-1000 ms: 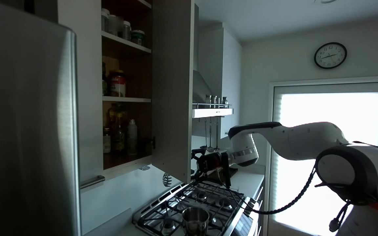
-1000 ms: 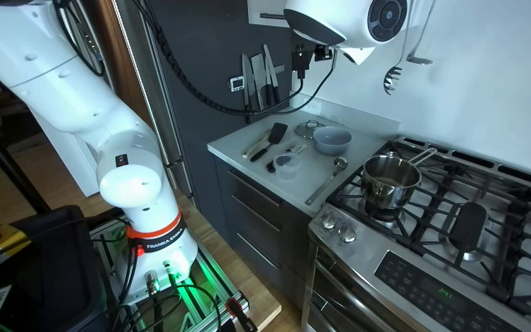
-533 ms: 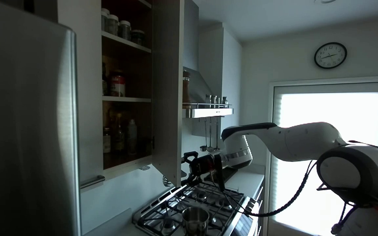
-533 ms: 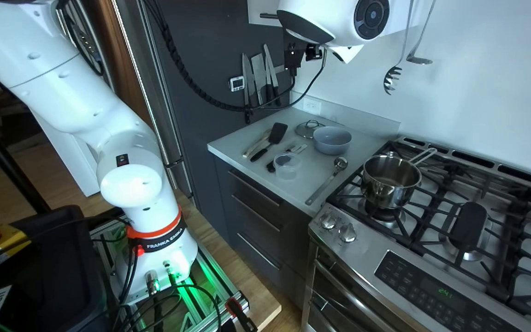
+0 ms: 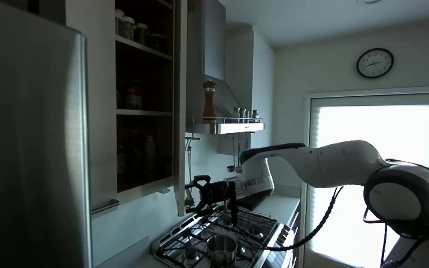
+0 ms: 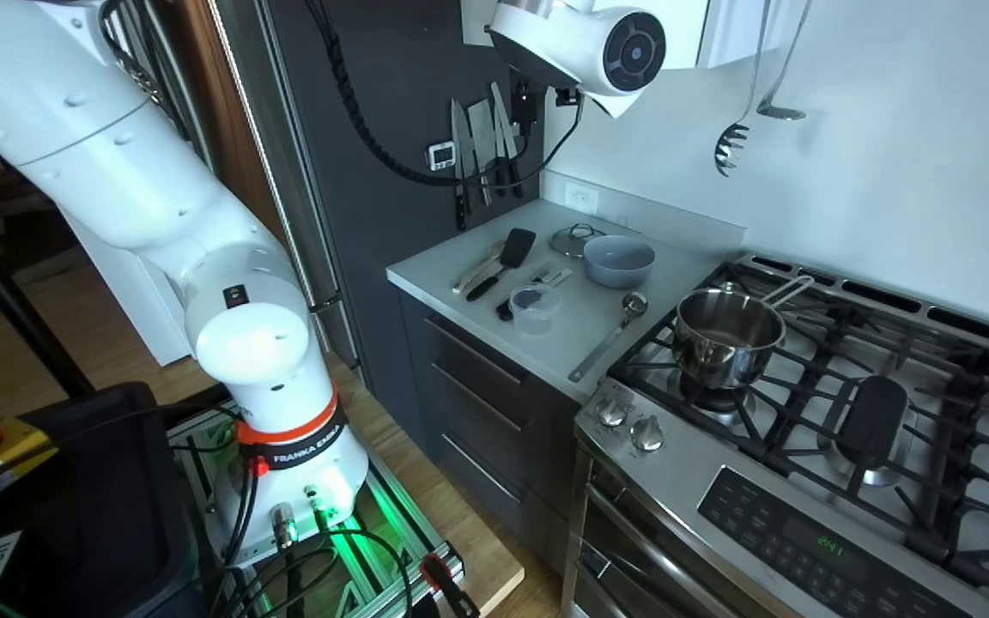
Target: Remove the clear bowl from the upper cabinet and put it on the counter then close the cabinet door
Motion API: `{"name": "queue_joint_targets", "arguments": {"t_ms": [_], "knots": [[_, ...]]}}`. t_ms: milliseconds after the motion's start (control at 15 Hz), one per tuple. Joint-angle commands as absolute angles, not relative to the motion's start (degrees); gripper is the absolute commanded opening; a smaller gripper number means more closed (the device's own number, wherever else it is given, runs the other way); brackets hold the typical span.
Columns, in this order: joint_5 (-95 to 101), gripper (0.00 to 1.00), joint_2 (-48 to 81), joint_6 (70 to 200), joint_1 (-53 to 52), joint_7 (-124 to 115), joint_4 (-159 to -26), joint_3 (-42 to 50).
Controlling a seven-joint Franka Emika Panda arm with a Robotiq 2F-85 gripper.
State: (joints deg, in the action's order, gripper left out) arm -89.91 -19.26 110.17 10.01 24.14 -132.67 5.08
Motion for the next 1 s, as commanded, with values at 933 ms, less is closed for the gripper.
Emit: {"name": "queue_joint_targets", "arguments": {"t_ms": [933], "knots": [[-99.07,1.00,-19.41,130.70,6.43,36.60,-133.31,-0.99]]}}
